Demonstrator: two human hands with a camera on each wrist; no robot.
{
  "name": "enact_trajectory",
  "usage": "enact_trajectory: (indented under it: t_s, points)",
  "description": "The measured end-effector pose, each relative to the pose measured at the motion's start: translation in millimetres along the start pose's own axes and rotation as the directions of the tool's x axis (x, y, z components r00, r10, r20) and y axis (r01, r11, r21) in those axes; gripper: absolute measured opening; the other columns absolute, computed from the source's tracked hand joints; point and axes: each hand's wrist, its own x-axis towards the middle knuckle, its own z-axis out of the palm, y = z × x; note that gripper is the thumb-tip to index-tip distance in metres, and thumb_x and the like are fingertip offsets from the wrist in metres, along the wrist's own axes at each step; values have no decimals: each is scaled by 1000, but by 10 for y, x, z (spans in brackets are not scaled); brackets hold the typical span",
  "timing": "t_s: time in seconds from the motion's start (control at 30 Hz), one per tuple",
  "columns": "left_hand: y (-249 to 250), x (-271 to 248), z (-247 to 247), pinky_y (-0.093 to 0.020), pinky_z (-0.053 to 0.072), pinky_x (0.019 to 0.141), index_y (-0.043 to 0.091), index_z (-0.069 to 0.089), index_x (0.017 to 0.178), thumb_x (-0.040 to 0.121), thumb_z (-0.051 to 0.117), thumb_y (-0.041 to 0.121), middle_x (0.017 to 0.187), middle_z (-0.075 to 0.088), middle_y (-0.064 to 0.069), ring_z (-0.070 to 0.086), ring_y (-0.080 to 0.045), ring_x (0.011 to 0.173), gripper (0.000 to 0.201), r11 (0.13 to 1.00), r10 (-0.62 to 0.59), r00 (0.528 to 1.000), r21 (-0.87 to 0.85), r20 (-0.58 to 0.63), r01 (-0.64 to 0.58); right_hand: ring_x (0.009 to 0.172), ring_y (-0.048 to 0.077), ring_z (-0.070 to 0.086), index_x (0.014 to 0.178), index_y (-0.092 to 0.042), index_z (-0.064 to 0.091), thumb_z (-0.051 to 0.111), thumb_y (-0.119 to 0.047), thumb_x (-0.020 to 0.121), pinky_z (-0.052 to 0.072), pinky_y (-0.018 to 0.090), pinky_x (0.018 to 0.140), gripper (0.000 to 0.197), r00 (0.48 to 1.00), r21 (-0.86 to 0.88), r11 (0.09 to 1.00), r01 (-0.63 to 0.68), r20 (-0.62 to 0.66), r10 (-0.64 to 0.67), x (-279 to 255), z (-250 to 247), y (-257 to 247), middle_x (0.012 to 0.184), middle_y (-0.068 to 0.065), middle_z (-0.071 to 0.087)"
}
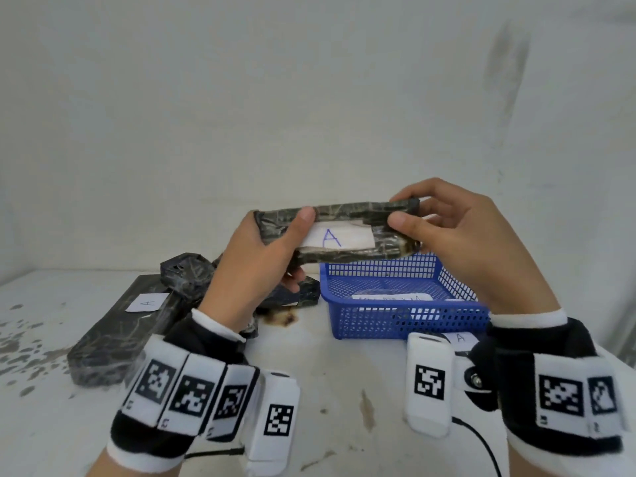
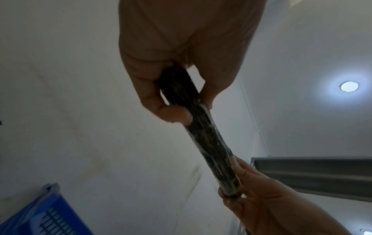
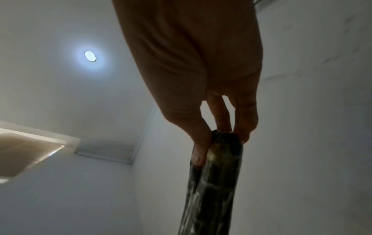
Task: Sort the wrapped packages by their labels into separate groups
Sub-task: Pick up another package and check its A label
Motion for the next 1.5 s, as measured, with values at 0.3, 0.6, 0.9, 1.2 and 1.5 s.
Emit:
enact_trajectory:
  t_s: [0.3, 0.6, 0.9, 1.2, 1.5]
  points:
    - [-480, 623, 486, -39, 50, 93, 19, 39, 114, 95, 40, 58, 99, 59, -1, 61, -23, 97, 43, 904, -232, 972, 379, 42, 200, 65, 16, 64, 89, -29, 73, 71, -6, 90, 55, 19, 55, 23, 968, -344, 905, -249, -56, 245, 557, -770, 1000, 85, 2, 68]
    - [-1278, 912, 867, -49, 39, 105, 14, 36, 136, 94, 46, 54, 137, 46, -20, 48, -40, 122, 58, 669, -323, 946, 700, -28, 249, 92, 22, 62, 104, -17, 71, 69, -8, 92, 55, 30, 77, 16, 852, -738, 603, -303, 73, 518, 959, -978, 2006, 119, 12, 67]
    - [-1505, 895, 935, -56, 33, 108, 24, 19, 143, 95, 44, 54, 146, 33, -24, 37, -46, 131, 62, 675, -351, 935, 678, -50, 290, 106, 18, 63, 110, -21, 75, 76, -18, 87, 46, 28, 91, 23, 824, -840, 525, -136, 198, 531, 1071, -928, 2404, 117, 3, 72]
    - [-1592, 914, 920, -57, 38, 105, 31, 17, 140, 94, 39, 59, 144, 36, -23, 45, -43, 127, 59, 717, -344, 939, 637, -32, 284, 124, 16, 42, 113, -39, 65, 63, -26, 95, 25, 39, 104, 22, 767, -952, 214, 217, 302, 566, 1087, -867, 2580, 122, -11, 65]
    - [-1379, 799, 792, -53, 18, 116, 32, 4, 154, 94, 27, 65, 157, 8, -25, 16, -44, 144, 72, 681, -423, 906, 651, -21, 334, 127, 13, 47, 133, -42, 56, 63, -36, 96, 26, 38, 108, 38, 751, -959, 222, 177, 277, 599, 1155, -889, 2310, 131, -18, 63]
